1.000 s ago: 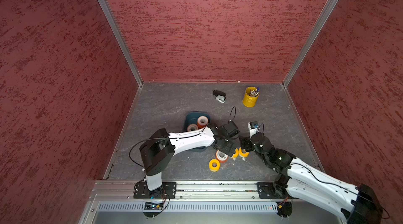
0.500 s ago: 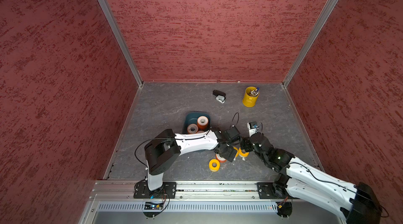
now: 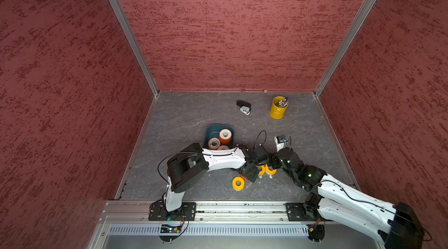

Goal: Put the sealing tape into the storage box
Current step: Pick up the sealing tape at the center of the board, then place the sealing tape in the storage box.

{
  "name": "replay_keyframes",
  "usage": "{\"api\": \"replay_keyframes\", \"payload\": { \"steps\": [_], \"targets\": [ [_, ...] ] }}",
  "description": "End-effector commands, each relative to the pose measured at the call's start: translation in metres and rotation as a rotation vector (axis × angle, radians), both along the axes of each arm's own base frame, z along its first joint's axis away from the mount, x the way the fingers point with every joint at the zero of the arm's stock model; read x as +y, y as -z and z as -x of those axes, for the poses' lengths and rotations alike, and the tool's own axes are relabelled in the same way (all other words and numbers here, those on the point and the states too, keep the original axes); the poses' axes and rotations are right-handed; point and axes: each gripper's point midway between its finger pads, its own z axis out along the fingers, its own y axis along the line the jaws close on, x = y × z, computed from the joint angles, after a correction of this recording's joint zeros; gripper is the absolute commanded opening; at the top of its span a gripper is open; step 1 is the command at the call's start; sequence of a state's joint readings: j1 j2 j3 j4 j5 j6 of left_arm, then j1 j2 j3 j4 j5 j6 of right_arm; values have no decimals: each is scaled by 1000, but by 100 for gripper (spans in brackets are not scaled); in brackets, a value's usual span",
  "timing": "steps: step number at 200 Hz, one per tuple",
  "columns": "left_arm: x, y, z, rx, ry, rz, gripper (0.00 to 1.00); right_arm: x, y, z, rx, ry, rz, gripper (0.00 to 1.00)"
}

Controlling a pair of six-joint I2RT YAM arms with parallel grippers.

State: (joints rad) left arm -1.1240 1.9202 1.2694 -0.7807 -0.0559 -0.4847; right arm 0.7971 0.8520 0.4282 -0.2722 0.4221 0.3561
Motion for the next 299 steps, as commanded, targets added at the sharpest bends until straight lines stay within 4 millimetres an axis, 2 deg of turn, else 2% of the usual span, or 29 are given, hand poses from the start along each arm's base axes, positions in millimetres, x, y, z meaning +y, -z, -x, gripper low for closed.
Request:
{"api": "replay_keyframes", "payload": {
  "steps": [1,29,61,116,145,176,216,254,274,299],
  "targets": [
    [5,11,4,17,-4,-36,78,2,-6,-4,-24,9,-16,87],
    [5,7,4,7,-2,-33,70,3,-5,-4,-23,8,-14,87],
    [0,-11,-4,-33,1,-3,57,3,-5,-4,-22,9,-14,87],
    [-12,-59,-20,-129,14,70,57,3,-5,-4,-21,7,-13,87],
    [-4,-76,-31,-159,-15,70,56,3,-4,-4,-17,6,-12,87],
    [22,-92,-47,-195,-70,61,55,3,-4,-4,-18,7,-12,87],
    [76,-108,-67,-222,-178,62,56,4,-4,-4,-16,4,-11,87],
    [126,-105,-81,-217,-278,40,56,5,-3,-5,-15,4,-9,87],
    [143,-104,-89,-217,-313,36,56,5,-2,-5,-10,4,-6,87],
    [152,-105,-97,-230,-310,28,56,6,-2,-6,-6,3,-3,87]
  ]
}}
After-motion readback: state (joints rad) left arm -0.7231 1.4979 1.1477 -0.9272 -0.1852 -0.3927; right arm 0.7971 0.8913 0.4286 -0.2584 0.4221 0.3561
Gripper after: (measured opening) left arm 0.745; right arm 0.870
